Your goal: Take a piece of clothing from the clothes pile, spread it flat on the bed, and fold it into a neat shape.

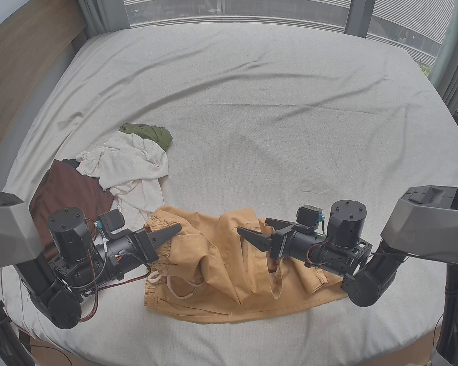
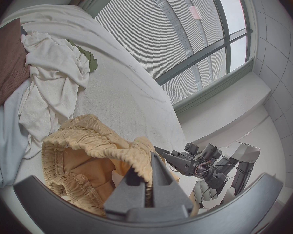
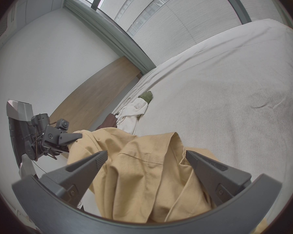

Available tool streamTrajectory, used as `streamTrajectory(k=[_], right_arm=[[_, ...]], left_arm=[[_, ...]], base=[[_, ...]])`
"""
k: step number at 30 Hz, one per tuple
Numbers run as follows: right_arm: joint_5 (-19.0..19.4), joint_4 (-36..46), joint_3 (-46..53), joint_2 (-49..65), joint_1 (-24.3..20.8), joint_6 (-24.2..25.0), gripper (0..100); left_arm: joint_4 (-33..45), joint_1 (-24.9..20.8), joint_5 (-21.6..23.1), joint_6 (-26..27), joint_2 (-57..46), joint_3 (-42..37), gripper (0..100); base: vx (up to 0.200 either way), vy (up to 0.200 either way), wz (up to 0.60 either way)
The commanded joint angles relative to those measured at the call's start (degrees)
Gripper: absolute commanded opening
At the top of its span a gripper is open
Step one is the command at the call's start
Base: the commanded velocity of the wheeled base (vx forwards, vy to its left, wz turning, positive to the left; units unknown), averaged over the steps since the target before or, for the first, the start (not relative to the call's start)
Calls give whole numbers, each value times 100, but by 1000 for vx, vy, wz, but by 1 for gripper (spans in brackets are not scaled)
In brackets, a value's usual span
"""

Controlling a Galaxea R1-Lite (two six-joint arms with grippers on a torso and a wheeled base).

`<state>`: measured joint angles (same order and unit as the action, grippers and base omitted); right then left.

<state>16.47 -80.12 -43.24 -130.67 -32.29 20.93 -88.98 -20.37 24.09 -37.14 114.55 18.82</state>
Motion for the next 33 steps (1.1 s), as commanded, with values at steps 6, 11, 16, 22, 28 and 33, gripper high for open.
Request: streamTrajectory(k=[6, 11, 16, 22, 28, 33], right_arm=[[-3, -39, -202, -178, -58, 482, 0], [14, -48, -185, -169, -137, 658, 0], [32, -30, -211, -196, -146, 658, 0], [32, -162, -71, -90, -119, 693, 0], [76, -531, 791, 560, -58, 904, 0], [278, -821, 1661, 894, 144, 922, 0]], left_arm=[[-5, -11, -1, -3, 32, 7, 0], [-5, -11, -1, -3, 32, 16, 0], [-5, -11, -1, -3, 32, 7, 0], [-5, -11, -1, -3, 32, 16, 0], [-5, 42, -1, -3, 32, 60, 0], [-14, 42, -9, -3, 32, 69, 0]], base=[[0, 0, 0], [0, 0, 0], [0, 0, 0], [0, 0, 0], [0, 0, 0], [0, 0, 0]])
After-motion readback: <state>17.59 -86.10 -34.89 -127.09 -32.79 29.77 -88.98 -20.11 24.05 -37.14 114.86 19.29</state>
